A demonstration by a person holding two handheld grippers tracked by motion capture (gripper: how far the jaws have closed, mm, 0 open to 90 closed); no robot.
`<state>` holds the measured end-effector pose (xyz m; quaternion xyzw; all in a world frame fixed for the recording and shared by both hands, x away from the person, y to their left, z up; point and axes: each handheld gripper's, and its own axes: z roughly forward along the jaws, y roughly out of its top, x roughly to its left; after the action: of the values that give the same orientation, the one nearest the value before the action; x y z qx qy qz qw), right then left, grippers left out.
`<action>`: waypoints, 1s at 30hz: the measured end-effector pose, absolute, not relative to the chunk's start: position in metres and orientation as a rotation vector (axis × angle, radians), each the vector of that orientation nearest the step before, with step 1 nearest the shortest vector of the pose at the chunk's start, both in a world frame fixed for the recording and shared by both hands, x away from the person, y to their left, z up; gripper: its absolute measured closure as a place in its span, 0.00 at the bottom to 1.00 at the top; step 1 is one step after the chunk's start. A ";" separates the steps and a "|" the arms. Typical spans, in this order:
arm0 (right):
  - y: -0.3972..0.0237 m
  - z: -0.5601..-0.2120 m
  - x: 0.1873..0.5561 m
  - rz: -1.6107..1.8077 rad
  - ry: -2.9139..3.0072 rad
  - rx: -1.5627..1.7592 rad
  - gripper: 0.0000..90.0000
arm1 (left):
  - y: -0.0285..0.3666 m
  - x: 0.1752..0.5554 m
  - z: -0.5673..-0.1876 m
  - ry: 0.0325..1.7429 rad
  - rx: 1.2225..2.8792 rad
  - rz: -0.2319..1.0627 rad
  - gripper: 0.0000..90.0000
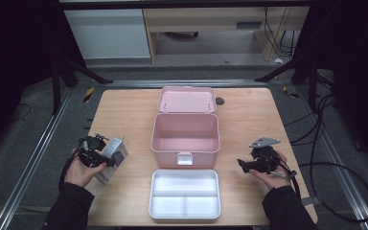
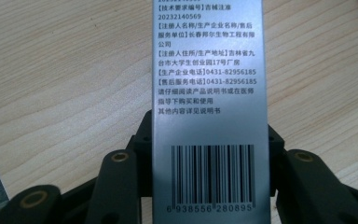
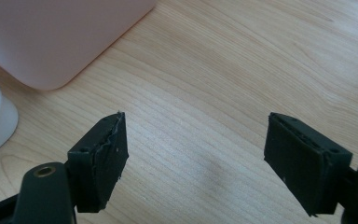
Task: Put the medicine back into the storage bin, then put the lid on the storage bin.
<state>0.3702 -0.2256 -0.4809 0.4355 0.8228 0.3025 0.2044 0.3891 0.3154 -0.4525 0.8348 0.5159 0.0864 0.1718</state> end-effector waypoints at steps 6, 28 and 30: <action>-0.226 -0.480 0.371 0.846 2.287 1.221 0.25 | 0.316 0.384 -0.439 1.430 2.330 0.286 0.62; -0.235 -0.475 0.365 0.883 2.206 1.262 0.25 | 0.283 0.373 -0.367 1.219 2.261 0.371 0.62; -0.235 -0.476 0.366 0.870 2.209 1.267 0.25 | 0.280 0.377 -0.360 1.203 2.256 0.376 0.62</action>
<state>0.3663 -0.2355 -0.4758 0.4588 0.8002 0.3152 0.2232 0.3768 0.2795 -0.3604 0.8394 0.4477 0.1397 0.2749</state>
